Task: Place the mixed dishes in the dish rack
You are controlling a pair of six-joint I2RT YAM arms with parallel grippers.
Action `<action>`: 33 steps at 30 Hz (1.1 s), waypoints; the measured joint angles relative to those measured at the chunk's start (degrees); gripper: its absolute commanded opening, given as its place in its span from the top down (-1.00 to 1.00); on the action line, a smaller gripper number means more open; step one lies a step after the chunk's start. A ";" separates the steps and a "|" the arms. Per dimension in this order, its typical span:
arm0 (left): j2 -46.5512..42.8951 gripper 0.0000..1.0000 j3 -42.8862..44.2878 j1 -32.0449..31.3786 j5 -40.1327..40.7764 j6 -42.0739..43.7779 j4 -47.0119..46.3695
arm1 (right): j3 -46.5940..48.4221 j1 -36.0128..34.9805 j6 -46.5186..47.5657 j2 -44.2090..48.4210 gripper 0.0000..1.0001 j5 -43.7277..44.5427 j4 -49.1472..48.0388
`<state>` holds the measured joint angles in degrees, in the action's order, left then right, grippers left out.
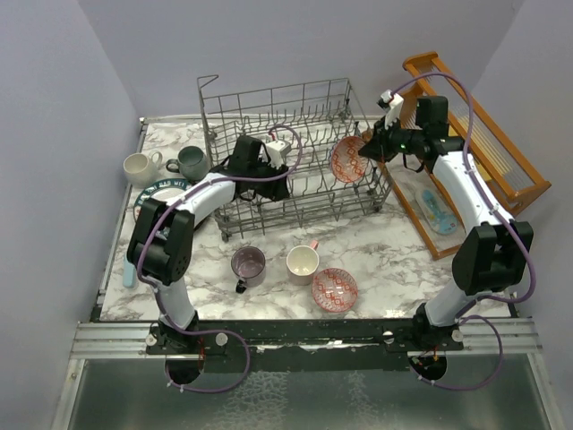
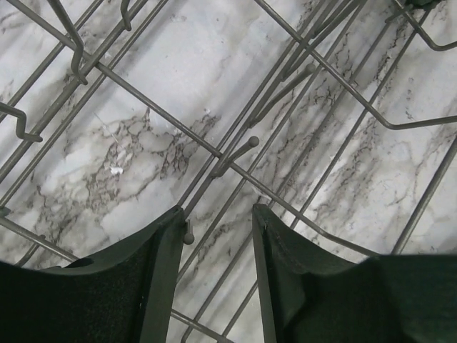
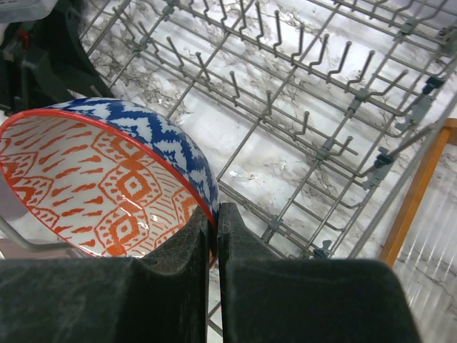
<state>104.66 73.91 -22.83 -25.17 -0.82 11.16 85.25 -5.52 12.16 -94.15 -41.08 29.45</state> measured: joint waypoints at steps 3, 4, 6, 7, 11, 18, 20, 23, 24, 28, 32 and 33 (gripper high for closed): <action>-3.91 -0.05 -3.02 0.00 0.59 -1.40 -0.04 | 0.87 0.00 0.42 0.02 0.98 0.42 0.46; -5.51 -0.09 -4.00 -0.02 0.63 -1.51 -0.74 | 1.11 0.00 0.59 0.07 0.98 0.63 0.46; -8.92 -0.15 -5.51 0.20 1.64 -1.81 -3.02 | 1.75 0.00 0.94 0.09 0.98 1.01 0.52; -10.62 -0.18 -5.99 0.26 2.58 -1.70 -4.26 | 2.01 0.00 1.05 0.09 0.98 1.14 0.50; -15.54 -0.24 -6.73 1.05 3.93 -1.77 -9.77 | 2.91 0.00 1.20 0.09 0.98 1.22 0.57; -12.74 -0.24 -1.09 3.43 2.60 -3.52 -10.62 | 3.74 0.00 1.31 0.09 0.98 1.55 0.63; -10.97 -0.24 1.60 3.78 2.10 -3.63 -9.27 | 3.74 0.00 1.46 0.09 0.98 1.90 0.66; -9.38 -0.24 4.39 4.09 1.38 -3.58 -7.28 | 3.74 0.00 1.62 0.11 0.98 2.75 0.66; -9.33 -0.24 4.66 4.09 1.16 -3.56 -6.62 | 3.74 0.00 1.64 0.11 0.98 2.99 0.66; -9.18 -0.23 5.07 4.28 0.37 -3.32 -5.33 | 3.74 0.00 1.73 0.11 0.98 4.35 0.63; -8.17 -0.23 6.93 4.74 -1.14 -3.52 -4.20 | 3.74 0.00 1.86 0.09 0.98 5.01 0.66; -8.02 -0.23 7.19 4.87 -1.60 -3.76 -4.28 | 3.74 0.00 1.97 0.09 0.98 5.18 0.66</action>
<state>96.64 81.10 -17.96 -26.76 -4.58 6.87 88.99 -5.52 14.13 -94.06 -35.90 30.11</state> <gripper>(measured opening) 0.617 0.046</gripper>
